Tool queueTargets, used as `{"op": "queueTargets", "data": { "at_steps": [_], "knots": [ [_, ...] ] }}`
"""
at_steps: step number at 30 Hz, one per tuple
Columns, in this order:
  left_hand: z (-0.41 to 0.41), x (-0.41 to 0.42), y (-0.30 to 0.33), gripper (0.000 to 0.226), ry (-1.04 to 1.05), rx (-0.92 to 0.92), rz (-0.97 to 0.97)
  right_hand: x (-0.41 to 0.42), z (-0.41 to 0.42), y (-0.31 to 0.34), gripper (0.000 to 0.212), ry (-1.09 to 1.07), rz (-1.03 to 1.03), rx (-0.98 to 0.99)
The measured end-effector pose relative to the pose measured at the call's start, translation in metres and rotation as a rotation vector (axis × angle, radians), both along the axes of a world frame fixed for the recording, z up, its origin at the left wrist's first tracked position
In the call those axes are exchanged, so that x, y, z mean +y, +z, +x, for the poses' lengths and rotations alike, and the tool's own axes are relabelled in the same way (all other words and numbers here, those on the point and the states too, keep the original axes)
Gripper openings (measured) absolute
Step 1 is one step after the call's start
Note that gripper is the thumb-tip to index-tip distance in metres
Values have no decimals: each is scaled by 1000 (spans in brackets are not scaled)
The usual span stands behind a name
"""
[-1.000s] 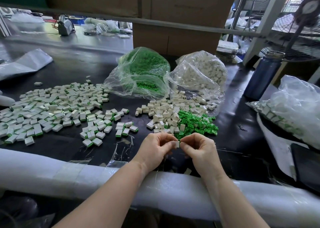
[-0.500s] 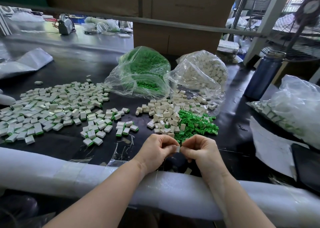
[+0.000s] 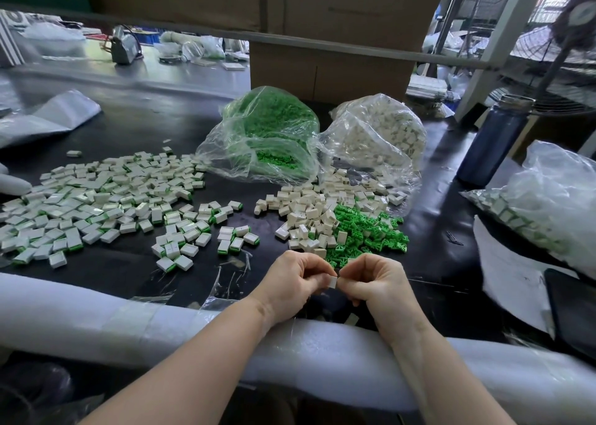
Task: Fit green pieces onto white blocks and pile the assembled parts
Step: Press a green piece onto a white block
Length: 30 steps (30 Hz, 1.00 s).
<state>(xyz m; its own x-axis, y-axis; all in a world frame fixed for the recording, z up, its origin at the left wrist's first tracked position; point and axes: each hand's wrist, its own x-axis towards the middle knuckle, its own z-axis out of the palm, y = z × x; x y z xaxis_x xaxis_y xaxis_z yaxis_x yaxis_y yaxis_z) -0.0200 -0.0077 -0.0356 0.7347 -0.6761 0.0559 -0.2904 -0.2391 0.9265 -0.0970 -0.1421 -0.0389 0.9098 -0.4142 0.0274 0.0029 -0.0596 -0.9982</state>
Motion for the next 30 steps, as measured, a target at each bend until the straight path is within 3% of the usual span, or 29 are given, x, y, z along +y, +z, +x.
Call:
{"op": "queueTargets", "data": {
  "at_steps": [9, 18, 24, 30],
  "knots": [
    [0, 1, 0, 14, -15, 10, -18, -1, -1, 0, 33, 0, 0, -10],
    [1, -2, 0, 11, 89, 92, -125, 3, 5, -2, 8, -108, -71, -34],
    [1, -1, -2, 11, 108, 115, -147, 6, 7, -3, 23, -87, -136, 56],
    [1, -2, -1, 16, 93, 118, -108, 5, 6, -2, 23, -40, -156, 110]
  ]
}}
